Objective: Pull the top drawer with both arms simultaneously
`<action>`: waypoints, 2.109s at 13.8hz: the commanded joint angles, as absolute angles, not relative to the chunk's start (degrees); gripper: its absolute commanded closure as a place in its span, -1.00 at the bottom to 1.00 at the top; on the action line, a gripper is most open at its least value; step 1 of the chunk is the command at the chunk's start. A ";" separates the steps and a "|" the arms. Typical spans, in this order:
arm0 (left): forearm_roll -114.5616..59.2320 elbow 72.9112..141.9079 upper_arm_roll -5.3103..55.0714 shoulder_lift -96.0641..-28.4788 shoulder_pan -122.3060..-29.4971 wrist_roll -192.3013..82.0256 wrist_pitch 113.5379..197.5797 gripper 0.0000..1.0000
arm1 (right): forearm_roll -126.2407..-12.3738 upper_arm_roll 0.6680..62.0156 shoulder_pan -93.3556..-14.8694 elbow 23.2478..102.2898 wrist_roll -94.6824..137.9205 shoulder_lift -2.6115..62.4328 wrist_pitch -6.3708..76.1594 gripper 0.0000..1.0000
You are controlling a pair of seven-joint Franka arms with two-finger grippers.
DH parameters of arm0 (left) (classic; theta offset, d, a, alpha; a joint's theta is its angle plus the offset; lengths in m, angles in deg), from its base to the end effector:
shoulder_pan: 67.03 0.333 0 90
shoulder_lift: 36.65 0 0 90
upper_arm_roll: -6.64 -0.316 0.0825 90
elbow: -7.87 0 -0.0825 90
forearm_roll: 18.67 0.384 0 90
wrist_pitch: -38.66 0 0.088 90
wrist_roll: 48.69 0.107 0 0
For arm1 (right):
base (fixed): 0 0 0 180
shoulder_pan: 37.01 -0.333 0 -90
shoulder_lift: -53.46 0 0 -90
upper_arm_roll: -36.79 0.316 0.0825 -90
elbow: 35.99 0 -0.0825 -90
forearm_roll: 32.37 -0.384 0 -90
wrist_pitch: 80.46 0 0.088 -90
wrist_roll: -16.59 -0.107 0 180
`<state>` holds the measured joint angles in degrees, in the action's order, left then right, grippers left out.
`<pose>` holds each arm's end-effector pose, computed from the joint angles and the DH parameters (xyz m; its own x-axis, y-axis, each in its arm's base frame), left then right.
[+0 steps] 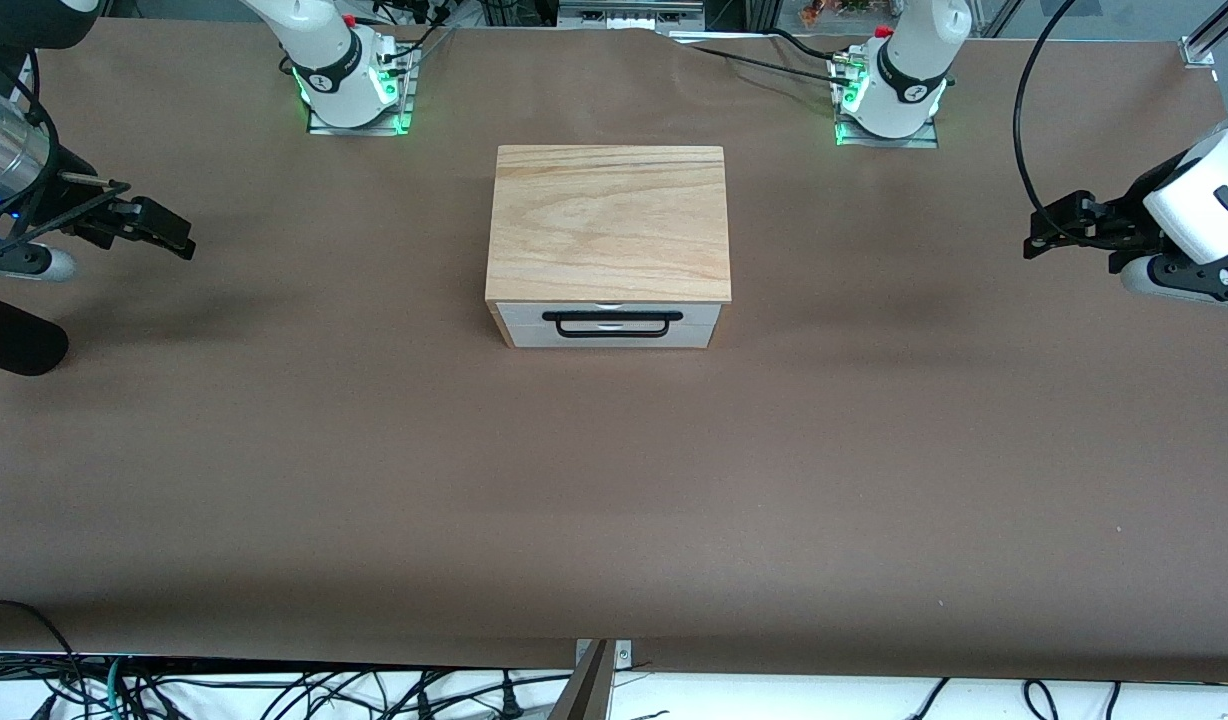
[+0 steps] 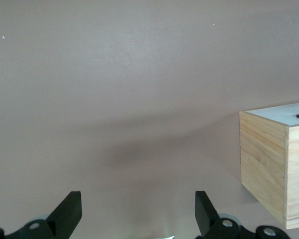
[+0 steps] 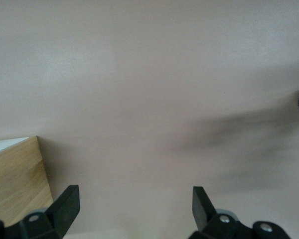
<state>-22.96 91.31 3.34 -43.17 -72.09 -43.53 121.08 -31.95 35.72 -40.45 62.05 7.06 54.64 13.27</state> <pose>0.5743 -0.0284 0.6031 0.9838 -0.1293 -0.1241 -0.1200 -0.9896 0.0798 0.5487 0.0219 0.5750 0.9909 -0.1242 -0.0527 -0.1235 -0.9922 0.0158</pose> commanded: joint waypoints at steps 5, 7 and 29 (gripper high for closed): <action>-21.40 90.23 3.48 -43.59 -72.21 -42.45 121.01 -1.00 | -32.90 35.74 -41.49 61.22 7.71 53.64 12.26 -1.00; -21.40 90.23 3.48 -43.59 -72.21 -42.45 121.01 -1.00 | -32.81 35.65 -41.50 61.22 7.80 53.64 12.17 -1.00; -41.24 90.14 3.92 -60.02 -75.99 -41.83 129.88 -1.00 | -68.37 35.91 -45.19 61.75 28.42 34.32 14.27 -1.00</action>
